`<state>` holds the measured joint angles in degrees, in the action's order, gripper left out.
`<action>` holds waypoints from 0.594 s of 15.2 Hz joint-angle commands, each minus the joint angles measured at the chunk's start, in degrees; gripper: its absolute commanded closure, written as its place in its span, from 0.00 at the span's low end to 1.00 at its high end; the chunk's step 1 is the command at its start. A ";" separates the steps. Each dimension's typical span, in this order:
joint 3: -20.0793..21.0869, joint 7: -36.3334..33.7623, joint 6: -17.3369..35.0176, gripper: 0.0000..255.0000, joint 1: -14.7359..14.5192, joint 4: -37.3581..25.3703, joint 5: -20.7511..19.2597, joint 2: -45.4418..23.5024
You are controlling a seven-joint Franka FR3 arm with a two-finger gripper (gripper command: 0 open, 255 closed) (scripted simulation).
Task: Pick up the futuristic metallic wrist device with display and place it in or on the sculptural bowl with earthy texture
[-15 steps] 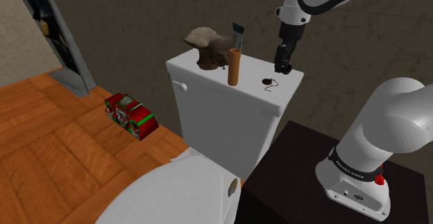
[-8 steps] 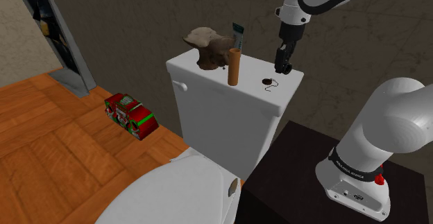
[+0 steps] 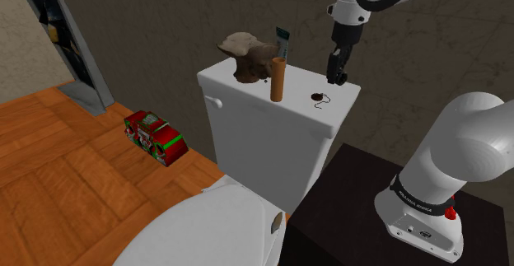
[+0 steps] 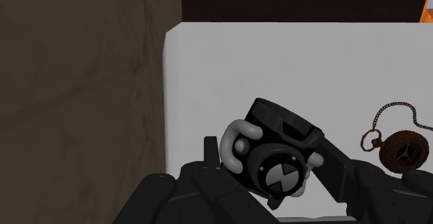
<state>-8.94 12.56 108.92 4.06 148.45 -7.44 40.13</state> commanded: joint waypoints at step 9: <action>0.66 0.30 -7.83 1.00 -0.23 -7.19 0.62 0.63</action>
<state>-8.42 12.91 101.94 3.89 142.01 -6.93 40.68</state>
